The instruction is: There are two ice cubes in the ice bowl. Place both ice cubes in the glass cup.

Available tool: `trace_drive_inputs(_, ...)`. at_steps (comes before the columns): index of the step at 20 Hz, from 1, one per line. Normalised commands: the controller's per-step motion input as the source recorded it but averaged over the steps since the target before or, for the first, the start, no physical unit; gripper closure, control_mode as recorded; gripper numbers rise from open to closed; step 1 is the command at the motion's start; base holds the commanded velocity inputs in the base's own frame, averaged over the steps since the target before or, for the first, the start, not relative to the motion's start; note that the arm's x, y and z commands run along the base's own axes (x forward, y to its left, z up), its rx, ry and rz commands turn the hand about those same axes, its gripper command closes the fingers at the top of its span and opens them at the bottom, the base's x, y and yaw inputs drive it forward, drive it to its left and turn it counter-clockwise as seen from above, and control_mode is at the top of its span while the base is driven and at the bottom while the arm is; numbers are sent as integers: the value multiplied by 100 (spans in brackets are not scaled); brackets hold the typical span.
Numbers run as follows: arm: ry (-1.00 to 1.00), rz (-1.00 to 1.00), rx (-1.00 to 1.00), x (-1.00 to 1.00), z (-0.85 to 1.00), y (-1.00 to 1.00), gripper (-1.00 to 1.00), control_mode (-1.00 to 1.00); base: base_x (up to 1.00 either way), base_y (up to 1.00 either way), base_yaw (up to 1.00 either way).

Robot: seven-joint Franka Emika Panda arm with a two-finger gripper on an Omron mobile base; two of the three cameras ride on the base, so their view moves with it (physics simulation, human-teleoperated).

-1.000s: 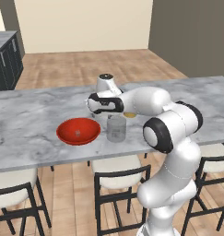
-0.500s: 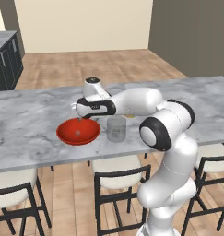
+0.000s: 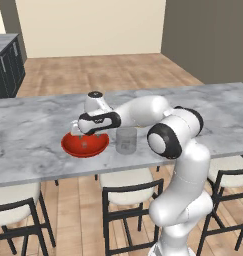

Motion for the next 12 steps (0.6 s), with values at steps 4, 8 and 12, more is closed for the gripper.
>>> trace_drive_inputs(4, 0, 10, 0, 0, -36, 20, -100, -100, 0, 0, 0)
trace_drive_inputs(8, 0, 2, -1, 12, -22, 2, -100, -100, 0, 0, 0)
trace_drive_inputs(12, 0, 0, -1, 15, -23, 0, -100, -100, 0, 0, 0)
